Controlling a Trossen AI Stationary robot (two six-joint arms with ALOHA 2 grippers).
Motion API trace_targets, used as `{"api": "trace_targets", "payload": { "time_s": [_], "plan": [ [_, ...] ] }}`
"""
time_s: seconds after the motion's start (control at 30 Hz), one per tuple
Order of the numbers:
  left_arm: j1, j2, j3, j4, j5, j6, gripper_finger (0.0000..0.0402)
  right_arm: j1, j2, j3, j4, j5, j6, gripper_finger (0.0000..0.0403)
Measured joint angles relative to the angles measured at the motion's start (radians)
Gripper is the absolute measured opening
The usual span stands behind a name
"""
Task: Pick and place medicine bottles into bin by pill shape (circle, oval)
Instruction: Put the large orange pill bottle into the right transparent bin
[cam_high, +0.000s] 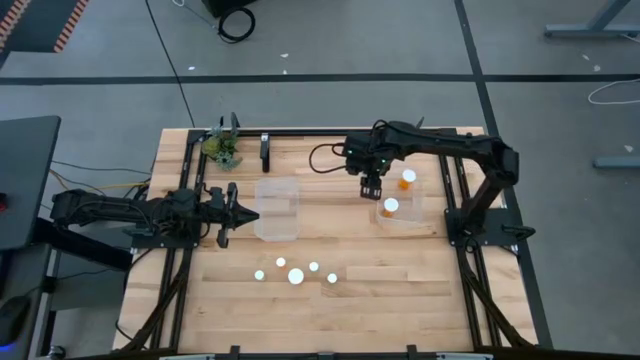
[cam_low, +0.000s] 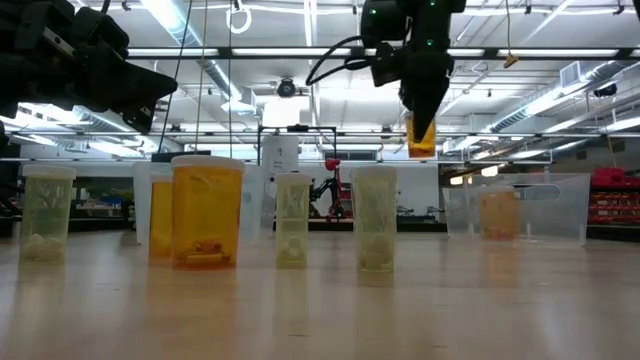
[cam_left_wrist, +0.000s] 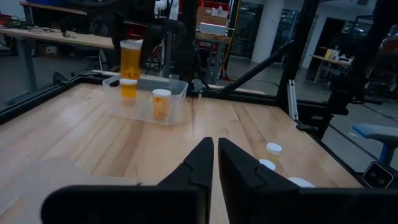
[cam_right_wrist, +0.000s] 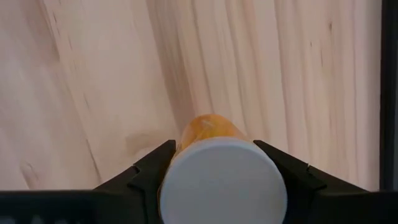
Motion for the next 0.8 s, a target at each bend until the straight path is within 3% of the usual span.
{"api": "trace_targets", "payload": {
  "time_s": [0.17,0.5,0.8],
  "plan": [
    [0.0,0.0,0.0,0.0,0.0,0.0,0.0035,-0.014,-0.074,-0.075,-0.001,-0.004,0.027,0.0214],
    [0.0,0.0,0.0,0.0,0.0,0.0,0.0028,-0.074,-0.244,-0.364,0.13,-0.007,0.068,0.0214],
    [0.0,0.0,0.0,0.0,0.0,0.0,0.0034,-0.127,-0.268,-0.529,0.257,-0.008,0.038,0.0214]
  ]
}}
